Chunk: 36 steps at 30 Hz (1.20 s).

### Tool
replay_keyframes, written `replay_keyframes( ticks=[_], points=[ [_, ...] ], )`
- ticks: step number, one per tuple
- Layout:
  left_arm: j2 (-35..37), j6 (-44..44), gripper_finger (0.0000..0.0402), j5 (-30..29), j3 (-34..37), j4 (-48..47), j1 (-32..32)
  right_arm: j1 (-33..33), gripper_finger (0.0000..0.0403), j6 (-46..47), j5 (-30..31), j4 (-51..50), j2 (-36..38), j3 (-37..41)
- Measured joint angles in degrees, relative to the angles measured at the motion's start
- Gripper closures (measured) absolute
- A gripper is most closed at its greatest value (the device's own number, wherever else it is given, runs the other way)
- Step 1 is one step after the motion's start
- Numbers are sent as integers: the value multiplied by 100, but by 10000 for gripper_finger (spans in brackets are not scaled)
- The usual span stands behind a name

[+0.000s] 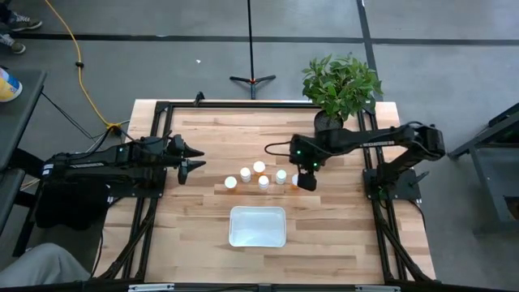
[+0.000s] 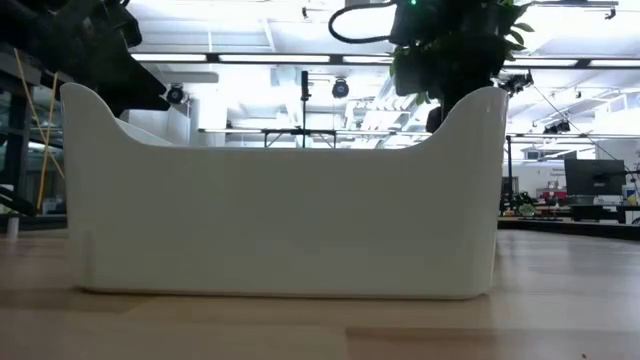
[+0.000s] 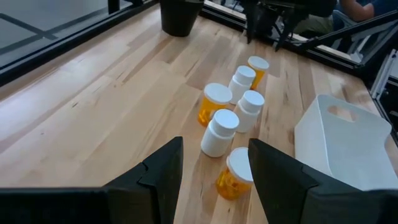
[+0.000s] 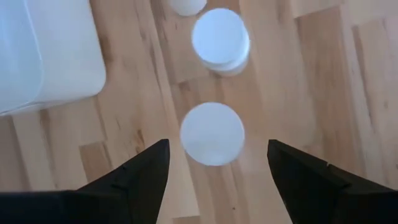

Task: Pick and place pill bottles into a basket
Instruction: Put the right orange pill bottle into the white bin

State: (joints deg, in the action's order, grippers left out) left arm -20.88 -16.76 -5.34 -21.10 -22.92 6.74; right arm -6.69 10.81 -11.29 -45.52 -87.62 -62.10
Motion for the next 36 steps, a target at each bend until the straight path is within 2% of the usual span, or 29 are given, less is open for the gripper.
replay_keyframes(
  ticks=[10,28,36],
  points=[
    [0,1,186,-300,0,0,0,203,141,450,86,174,-431,-16],
    [0,149,186,-337,0,-11,0,198,142,750,147,419,-893,-9],
    [0,149,186,-335,0,-13,0,224,178,870,64,405,-893,-10]
  ],
)
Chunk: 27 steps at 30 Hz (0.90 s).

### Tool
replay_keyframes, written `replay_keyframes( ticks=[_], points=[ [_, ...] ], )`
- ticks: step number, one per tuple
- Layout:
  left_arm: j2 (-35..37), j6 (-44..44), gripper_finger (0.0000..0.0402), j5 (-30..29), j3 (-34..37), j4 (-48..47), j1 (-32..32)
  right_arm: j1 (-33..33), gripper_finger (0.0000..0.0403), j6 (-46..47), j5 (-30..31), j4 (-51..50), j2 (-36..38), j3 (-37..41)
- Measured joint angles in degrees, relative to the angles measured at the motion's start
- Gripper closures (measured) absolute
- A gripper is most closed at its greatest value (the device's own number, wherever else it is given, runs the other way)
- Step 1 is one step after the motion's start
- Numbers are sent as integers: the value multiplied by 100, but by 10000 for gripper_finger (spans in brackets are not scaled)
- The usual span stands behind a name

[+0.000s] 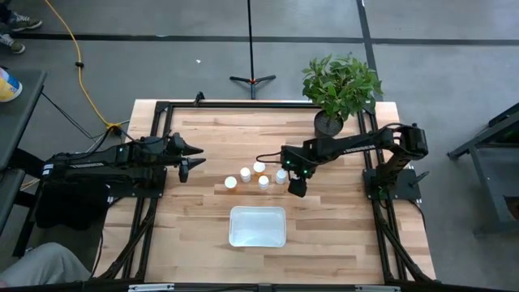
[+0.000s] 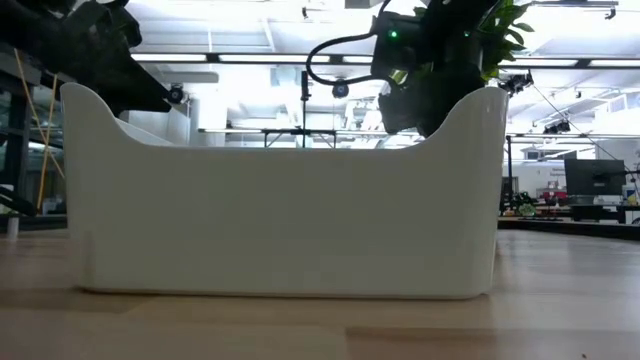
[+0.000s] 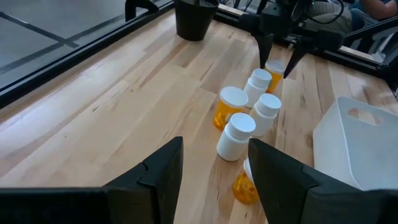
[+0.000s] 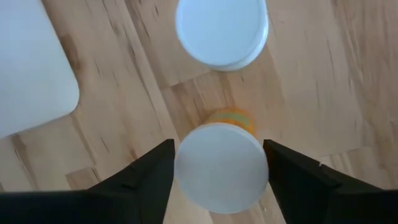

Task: Pick and place pill bottles into a basket
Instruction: Put the right orange pill bottle into the white bin

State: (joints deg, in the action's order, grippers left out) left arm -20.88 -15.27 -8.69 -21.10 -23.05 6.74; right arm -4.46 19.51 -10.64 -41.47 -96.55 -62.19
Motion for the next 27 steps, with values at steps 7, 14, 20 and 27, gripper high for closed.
replay_keyframes(
  ticks=[7,14,20,27],
  points=[
    [0,0,186,2,0,-2,0,1,209,17,-49,2,0,0],
    [0,0,186,4,0,-2,0,1,211,105,-31,-7,47,2],
    [2,0,186,42,0,0,0,33,217,90,-32,-441,68,-332],
    [1,0,186,41,0,4,0,352,214,154,45,-1119,74,-1522]
  ],
)
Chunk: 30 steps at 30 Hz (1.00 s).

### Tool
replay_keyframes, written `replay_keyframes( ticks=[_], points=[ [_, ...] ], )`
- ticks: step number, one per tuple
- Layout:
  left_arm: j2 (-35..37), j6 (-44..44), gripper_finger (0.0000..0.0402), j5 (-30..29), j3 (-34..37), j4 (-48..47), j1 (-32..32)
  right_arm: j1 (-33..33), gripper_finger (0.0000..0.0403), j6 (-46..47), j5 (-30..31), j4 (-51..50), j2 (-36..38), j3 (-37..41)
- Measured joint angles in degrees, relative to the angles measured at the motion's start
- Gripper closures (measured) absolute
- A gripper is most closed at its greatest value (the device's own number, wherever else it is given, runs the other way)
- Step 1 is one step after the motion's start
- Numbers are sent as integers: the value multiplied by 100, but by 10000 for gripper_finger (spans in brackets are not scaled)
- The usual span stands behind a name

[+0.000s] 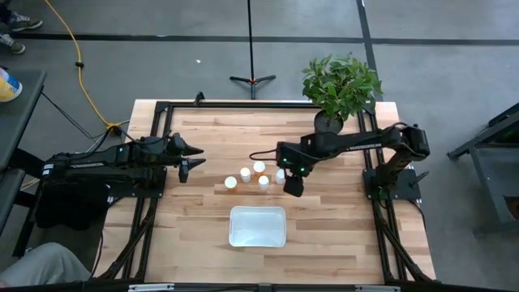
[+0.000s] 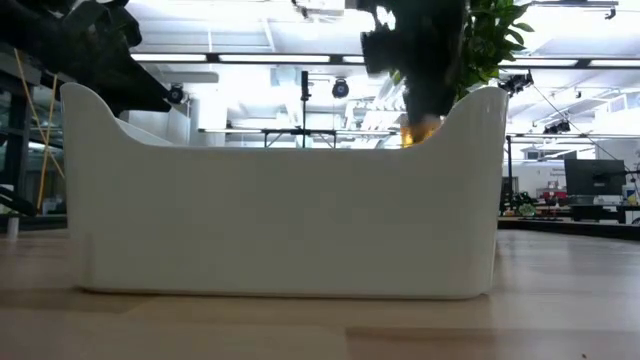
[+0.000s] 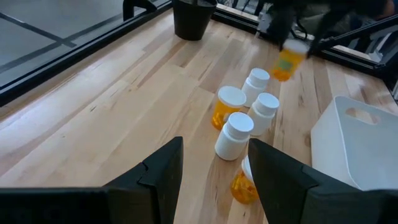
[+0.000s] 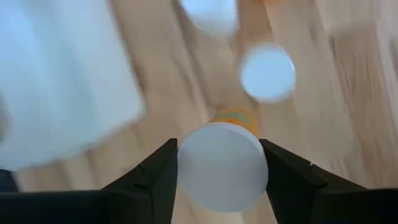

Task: Pick and place pill bottles into a basket
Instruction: Put the right orange pill bottle into the white bin

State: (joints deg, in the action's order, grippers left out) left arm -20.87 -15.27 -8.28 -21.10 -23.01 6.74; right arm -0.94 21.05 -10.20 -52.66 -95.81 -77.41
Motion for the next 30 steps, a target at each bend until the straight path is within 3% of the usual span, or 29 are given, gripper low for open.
replay_keyframes(
  ticks=[12,19,30],
  points=[
    [1,50,186,25,0,3,0,1121,213,967,674,-210,-106,-1710],
    [1,4,186,29,0,53,0,1738,211,1256,811,-195,-619,-1932],
    [1,31,186,31,0,53,0,2196,207,1398,819,87,-1591,-1947]
  ],
)
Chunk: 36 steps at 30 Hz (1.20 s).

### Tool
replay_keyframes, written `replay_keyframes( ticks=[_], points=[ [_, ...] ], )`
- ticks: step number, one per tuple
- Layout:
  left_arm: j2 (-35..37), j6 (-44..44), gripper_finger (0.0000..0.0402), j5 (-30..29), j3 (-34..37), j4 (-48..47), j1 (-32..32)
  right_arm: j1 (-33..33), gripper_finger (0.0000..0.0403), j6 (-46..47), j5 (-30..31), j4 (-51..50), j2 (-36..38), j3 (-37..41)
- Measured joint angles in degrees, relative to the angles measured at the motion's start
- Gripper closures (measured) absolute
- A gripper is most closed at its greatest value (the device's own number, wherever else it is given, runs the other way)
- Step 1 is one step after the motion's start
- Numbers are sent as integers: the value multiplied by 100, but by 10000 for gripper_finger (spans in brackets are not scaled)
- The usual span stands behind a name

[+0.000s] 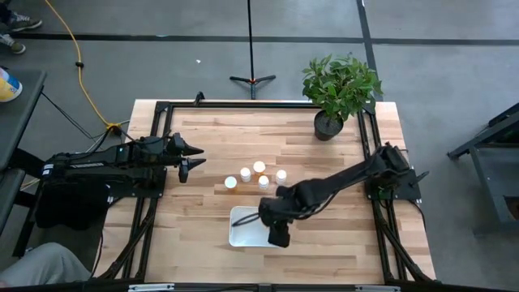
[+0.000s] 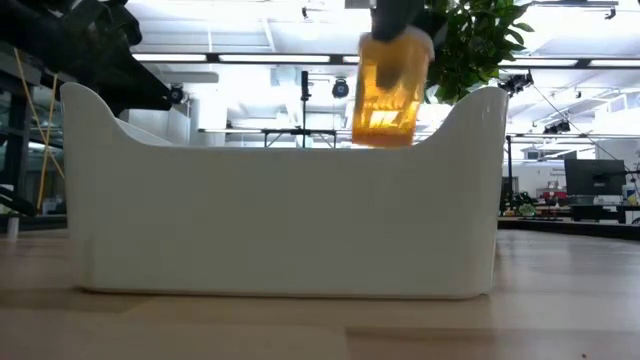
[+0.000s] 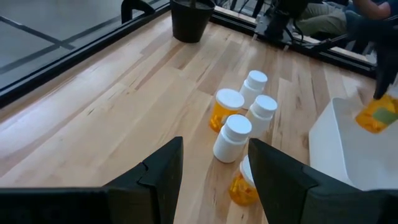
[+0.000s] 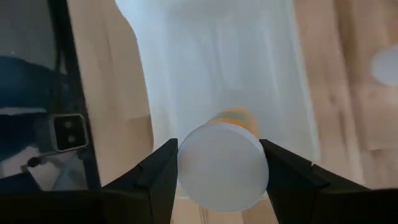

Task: Pick and place pill bottles into a basket
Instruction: Put the right orange pill bottle into the white bin

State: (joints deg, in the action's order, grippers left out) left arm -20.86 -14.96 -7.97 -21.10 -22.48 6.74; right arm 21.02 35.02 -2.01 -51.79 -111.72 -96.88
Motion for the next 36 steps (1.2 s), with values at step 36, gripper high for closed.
replay_keyframes(
  ticks=[36],
  points=[
    [0,-26,186,0,0,-17,0,-525,204,451,-385,-134,-391,33]
  ],
)
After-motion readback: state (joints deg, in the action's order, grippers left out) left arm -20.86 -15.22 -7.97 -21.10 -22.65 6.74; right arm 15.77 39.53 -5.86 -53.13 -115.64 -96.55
